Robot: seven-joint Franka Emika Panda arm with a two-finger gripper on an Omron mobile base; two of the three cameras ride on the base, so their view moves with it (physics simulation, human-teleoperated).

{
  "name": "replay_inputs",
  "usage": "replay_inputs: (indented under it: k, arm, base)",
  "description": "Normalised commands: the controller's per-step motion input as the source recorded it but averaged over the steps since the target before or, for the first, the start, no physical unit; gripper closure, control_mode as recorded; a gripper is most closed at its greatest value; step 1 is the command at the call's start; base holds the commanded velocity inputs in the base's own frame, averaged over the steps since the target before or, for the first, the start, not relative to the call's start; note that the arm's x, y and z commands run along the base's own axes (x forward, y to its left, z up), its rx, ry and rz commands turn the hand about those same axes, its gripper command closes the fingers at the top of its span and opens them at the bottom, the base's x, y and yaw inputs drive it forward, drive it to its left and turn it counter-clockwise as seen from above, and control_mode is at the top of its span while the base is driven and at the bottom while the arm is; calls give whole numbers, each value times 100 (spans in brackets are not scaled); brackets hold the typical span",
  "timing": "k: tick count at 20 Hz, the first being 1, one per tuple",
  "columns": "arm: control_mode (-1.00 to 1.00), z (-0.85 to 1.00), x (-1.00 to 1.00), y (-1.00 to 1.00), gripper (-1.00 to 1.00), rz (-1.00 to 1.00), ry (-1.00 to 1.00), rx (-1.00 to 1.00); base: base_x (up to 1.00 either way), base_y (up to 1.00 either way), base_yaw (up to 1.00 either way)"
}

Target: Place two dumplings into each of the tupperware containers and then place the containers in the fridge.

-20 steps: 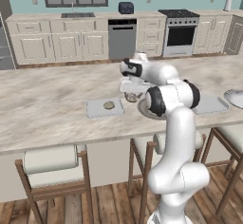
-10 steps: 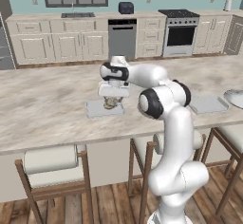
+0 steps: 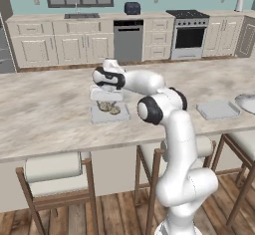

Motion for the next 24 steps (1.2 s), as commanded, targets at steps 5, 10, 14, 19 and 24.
replay_inputs:
  k: [5,10,14,19,24]
  arm:
    - [-100,-16,38,2,100,0,7,0]
    - [-100,-20,17,8,100,0,11,0]
    - [-100,-19,5,16,100,0,13,0]
    - [-100,-18,0,9,-100,0,8,0]
    - [-100,0,0,-17,-100,0,-1,0]
  base:
    - [0,0,0]
    - [0,0,0]
    - [0,0,0]
    - [0,0,0]
    - [0,0,0]
